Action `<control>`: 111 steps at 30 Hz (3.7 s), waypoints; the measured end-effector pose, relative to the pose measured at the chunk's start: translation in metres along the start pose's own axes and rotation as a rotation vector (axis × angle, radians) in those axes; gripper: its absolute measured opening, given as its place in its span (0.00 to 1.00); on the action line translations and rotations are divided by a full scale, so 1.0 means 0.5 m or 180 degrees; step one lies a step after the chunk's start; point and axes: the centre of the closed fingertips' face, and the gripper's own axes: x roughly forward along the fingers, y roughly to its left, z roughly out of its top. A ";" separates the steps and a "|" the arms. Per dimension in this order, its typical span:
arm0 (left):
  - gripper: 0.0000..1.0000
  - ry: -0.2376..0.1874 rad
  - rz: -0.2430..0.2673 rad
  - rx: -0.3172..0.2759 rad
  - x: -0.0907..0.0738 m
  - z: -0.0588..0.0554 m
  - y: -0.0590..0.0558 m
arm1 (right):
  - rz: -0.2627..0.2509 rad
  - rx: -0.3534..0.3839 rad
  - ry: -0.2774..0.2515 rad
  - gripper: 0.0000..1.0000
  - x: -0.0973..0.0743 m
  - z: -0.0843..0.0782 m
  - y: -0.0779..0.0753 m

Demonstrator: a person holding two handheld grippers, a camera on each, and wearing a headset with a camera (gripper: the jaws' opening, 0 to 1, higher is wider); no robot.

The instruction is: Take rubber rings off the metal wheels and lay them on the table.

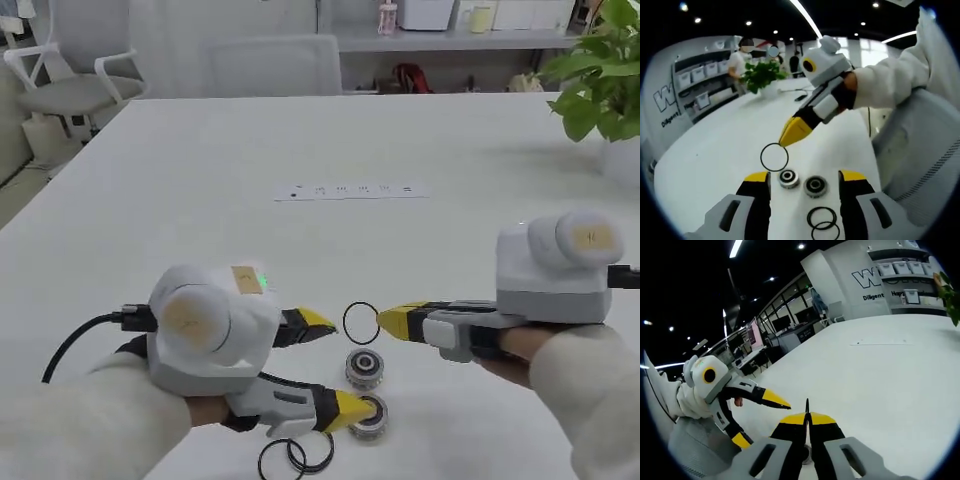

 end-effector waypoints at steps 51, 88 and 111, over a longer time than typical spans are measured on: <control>0.72 0.0260 0.0111 -0.0184 -0.122 -0.143 -0.012 | 0.0761 -0.0189 0.0665 0.00 0.047 -0.096 0.159; 0.70 0.0394 0.0027 -0.0179 -0.119 -0.167 -0.021 | 0.0722 -0.0254 0.1128 0.00 0.070 -0.192 0.153; 0.68 0.0445 0.0013 -0.0170 -0.119 -0.176 -0.023 | 0.0537 -0.0538 0.1165 0.03 0.077 -0.204 0.127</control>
